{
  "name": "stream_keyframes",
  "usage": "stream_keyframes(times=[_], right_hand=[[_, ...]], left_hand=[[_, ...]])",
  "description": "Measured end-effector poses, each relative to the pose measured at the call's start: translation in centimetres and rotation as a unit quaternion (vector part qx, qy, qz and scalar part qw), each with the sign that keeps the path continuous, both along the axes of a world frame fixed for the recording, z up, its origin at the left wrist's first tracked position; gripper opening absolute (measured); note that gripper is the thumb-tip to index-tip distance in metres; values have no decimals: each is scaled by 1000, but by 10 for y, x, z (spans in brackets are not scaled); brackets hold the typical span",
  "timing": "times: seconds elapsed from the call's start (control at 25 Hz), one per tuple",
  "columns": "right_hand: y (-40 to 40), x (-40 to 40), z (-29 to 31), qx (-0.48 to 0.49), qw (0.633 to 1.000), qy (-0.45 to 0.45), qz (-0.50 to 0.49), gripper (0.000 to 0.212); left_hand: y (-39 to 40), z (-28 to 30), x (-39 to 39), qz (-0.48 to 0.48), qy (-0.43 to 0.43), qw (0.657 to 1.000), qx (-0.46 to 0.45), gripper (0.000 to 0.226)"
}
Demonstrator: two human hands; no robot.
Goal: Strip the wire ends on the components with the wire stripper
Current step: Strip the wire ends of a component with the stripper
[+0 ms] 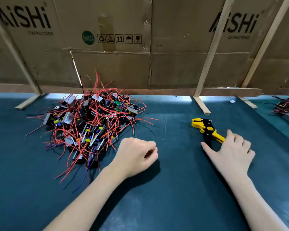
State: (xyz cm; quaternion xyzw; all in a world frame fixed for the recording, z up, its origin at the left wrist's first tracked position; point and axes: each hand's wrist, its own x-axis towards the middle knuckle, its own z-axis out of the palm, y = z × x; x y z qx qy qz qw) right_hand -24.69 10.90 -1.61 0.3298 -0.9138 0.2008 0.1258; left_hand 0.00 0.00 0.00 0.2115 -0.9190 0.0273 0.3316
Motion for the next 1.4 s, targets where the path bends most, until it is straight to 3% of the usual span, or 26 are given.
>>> stream_keyframes(times=[0.12,0.24,0.28,0.36,0.44,0.52,0.64,0.76,0.88,1.0,1.08,1.16,1.24,1.32,1.4], right_hand=[[2,-1,7,25,999,-31,22,73],[4,7,13,25,992,-48,111,68],[2,9,17,52,985,-48,157,68],[-12,9,29,118,960,-77,241,70],[-30,10,41,162,940,-108,281,72],[-44,13,39,164,943,-111,266,72],[-47,24,22,126,968,-69,208,64],[-43,26,14,106,972,-54,202,62],[-42,26,18,81,976,-69,192,59],[-39,26,20,68,979,-66,179,58],[-37,21,21,86,979,-54,179,63],[-35,16,24,101,977,-56,181,66],[-35,14,27,92,977,-64,179,63],[-35,13,29,55,980,-109,158,60],[-32,9,30,-3,969,-216,123,60]], left_hand=[[-3,-4,-2,11,-79,996,38,32],[-7,-3,-4,10,-198,964,177,26],[-11,1,-6,24,-190,964,185,23],[-31,11,-14,75,-84,977,179,9],[-64,22,-22,148,8,978,144,27],[-95,27,-28,241,-54,963,107,47],[-115,15,-33,311,-171,933,65,43],[-122,4,-31,309,-106,944,45,34],[-118,13,-29,271,70,952,126,31],[-98,52,-27,195,238,949,75,24],[-82,86,-26,124,383,913,68,19],[-64,112,-23,4,489,854,178,21],[-45,114,-19,-109,476,812,320,35],[-28,90,-20,-121,377,815,423,45],[-13,55,-25,-92,266,815,507,26]])
